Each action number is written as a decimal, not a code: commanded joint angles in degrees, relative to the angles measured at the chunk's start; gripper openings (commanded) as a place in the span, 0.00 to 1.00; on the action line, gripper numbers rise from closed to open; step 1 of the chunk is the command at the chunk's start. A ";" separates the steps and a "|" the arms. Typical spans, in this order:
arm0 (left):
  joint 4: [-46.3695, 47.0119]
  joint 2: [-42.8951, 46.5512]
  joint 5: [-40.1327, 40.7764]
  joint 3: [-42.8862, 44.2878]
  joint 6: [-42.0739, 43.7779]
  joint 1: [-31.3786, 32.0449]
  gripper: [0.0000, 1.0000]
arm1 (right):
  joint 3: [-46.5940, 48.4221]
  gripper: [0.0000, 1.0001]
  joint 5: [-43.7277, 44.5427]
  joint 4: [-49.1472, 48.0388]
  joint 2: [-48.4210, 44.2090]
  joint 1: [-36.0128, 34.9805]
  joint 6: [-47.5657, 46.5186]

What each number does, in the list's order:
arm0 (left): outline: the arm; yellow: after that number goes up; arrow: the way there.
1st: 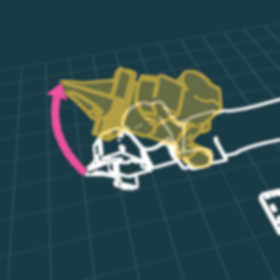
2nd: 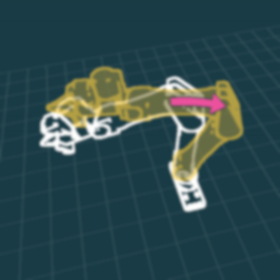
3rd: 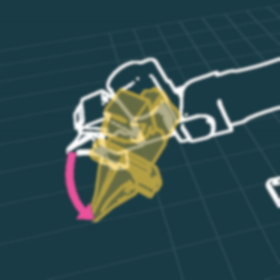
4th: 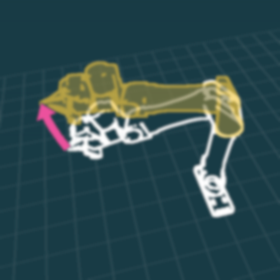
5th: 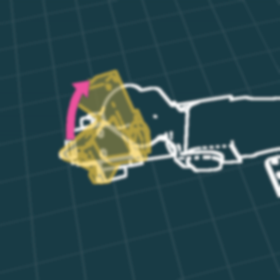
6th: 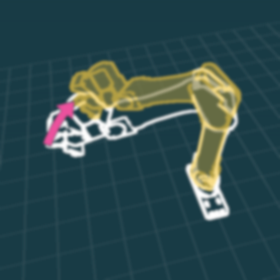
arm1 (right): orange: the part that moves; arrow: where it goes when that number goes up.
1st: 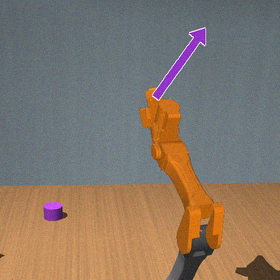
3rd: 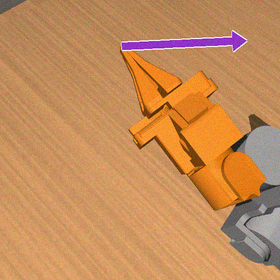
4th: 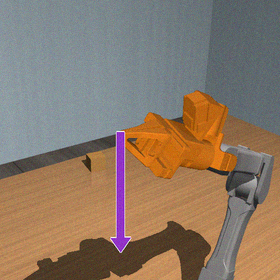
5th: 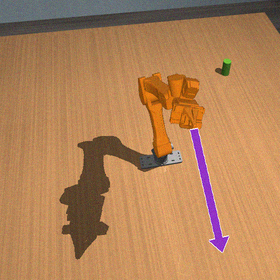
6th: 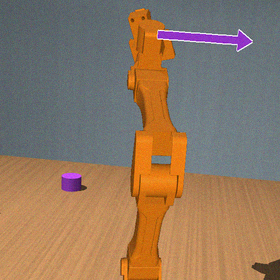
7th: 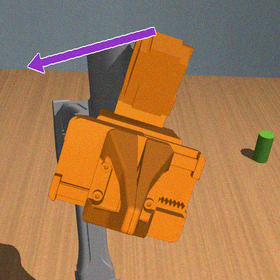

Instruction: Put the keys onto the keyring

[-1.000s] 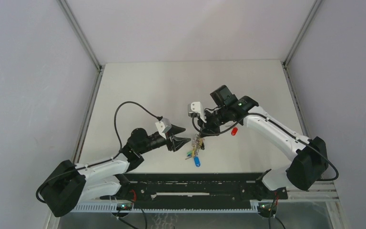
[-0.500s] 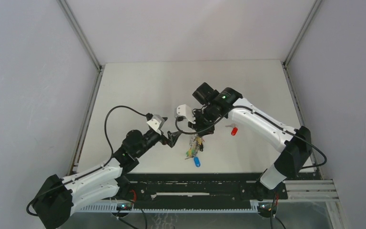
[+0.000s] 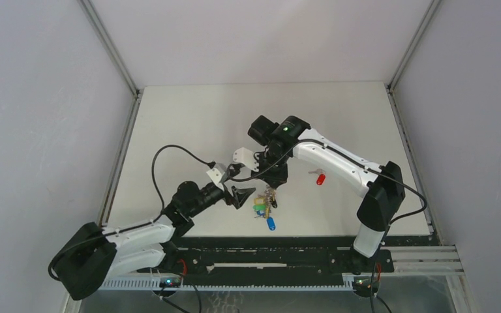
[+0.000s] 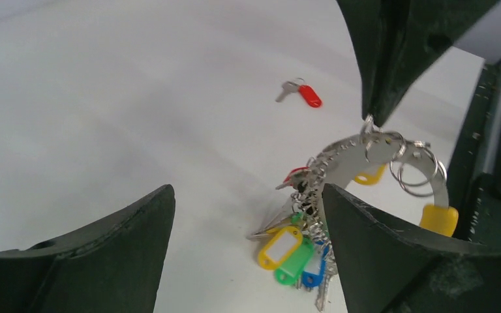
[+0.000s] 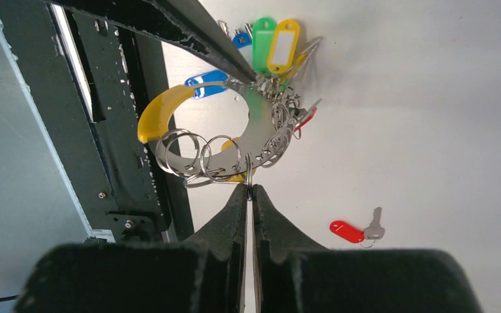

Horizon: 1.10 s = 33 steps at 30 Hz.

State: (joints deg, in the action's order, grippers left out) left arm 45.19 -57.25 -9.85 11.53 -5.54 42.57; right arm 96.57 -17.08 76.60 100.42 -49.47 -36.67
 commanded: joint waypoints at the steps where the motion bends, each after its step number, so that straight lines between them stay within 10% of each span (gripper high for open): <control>1: 14.80 -4.51 -10.09 -1.95 -3.49 -0.28 0.86 | 0.94 0.00 -2.10 -0.67 -3.26 0.46 -0.62; 8: 35.44 -15.15 -16.43 -3.34 -7.18 -0.22 0.71 | -1.25 0.00 -4.69 -2.55 -4.29 0.61 -1.47; 33: 31.94 -17.99 -22.69 3.04 -5.33 -0.29 0.40 | -4.29 0.00 -6.73 -5.48 -6.02 -0.09 -2.36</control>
State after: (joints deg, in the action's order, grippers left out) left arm 74.74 -74.98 -31.55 11.99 -11.40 42.57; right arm 92.27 -21.85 73.01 97.27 -49.17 -38.48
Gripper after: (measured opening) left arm 0.410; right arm 0.008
